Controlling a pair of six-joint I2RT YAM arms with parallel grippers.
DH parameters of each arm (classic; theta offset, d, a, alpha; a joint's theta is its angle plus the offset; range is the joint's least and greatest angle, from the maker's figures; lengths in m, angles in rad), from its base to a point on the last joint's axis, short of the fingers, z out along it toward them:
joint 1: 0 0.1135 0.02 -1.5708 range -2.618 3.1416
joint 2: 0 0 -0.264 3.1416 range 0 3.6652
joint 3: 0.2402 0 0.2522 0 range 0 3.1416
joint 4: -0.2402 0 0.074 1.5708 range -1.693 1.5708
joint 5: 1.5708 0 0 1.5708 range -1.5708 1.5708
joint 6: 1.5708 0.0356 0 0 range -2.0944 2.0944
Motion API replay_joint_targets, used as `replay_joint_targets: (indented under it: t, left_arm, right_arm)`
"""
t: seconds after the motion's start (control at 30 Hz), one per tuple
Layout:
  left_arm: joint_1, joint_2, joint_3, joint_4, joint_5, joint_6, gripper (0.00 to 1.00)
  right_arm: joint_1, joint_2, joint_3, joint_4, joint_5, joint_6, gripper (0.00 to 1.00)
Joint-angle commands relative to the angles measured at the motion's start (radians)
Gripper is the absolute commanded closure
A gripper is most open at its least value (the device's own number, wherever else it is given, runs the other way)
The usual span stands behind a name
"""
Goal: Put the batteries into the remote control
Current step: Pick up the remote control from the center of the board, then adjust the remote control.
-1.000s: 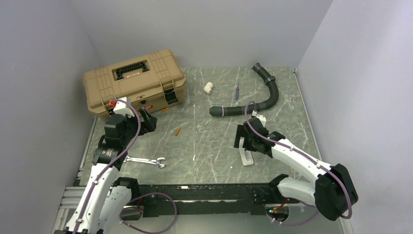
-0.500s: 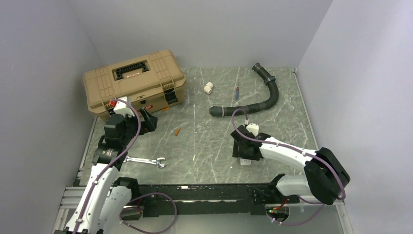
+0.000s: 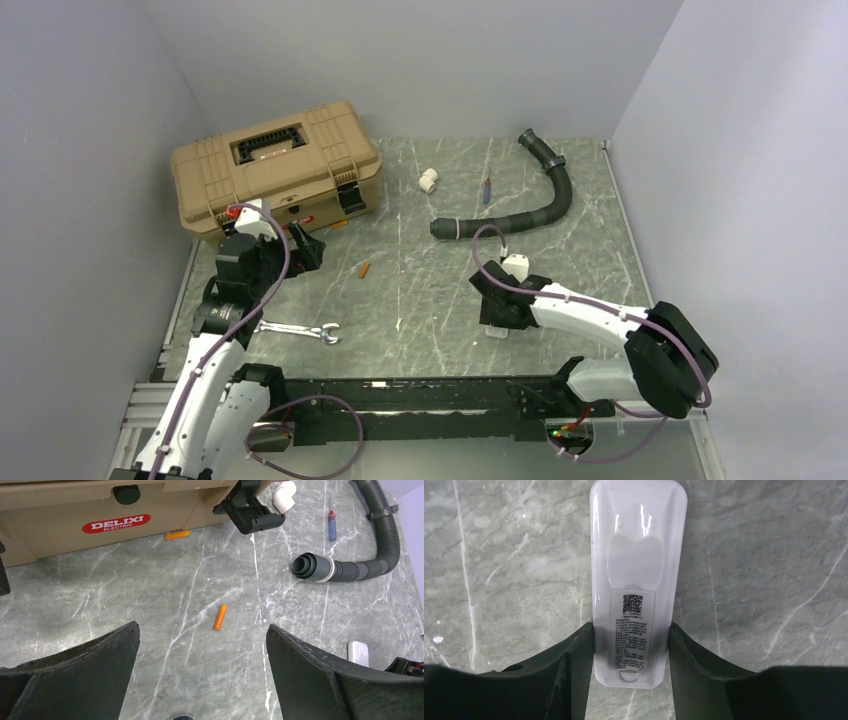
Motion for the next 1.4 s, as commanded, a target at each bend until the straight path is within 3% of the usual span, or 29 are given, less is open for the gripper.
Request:
replay_joint_targets:
  t: [0.0, 0.13, 0.3, 0.53, 0.73, 0.9, 1.2, 1.37]
  left_arm:
    - [-0.002, -0.002, 0.028, 0.005, 0.006, -0.001, 0.01]
    - [-0.002, -0.001, 0.038, -0.001, 0.01, -0.004, 0.01]
    - [-0.002, 0.007, 0.044, 0.0, 0.026, -0.009, 0.01]
    - [-0.018, 0.031, 0.036, 0.059, 0.194, -0.116, 0.06]
    - [-0.216, 0.055, -0.057, 0.286, 0.177, -0.368, 0.02]
    - [-0.361, 0.126, -0.05, 0.363, 0.074, -0.447, 0.01]
    - [-0.457, 0.245, 0.013, 0.345, 0.011, -0.526, 0.05]
    - [-0.48, 0.275, 0.005, 0.391, 0.028, -0.565, 0.14]
  right_arm:
    - [0.043, -0.046, 0.021, 0.047, 0.019, -0.053, 0.84]
    - [0.105, -0.078, 0.054, 0.135, -0.002, -0.152, 0.88]
    - [0.169, -0.006, 0.12, 0.243, -0.059, -0.274, 0.89]
    - [0.227, 0.037, 0.224, 0.31, -0.161, -0.412, 0.92]
    - [0.232, 0.008, 0.28, 0.339, -0.353, -0.456, 0.92]
    - [0.238, -0.003, 0.33, 0.33, -0.418, -0.442, 0.92]
    - [0.244, -0.041, 0.355, 0.341, -0.424, -0.422, 0.93]
    - [0.244, -0.044, 0.362, 0.359, -0.431, -0.414, 0.93]
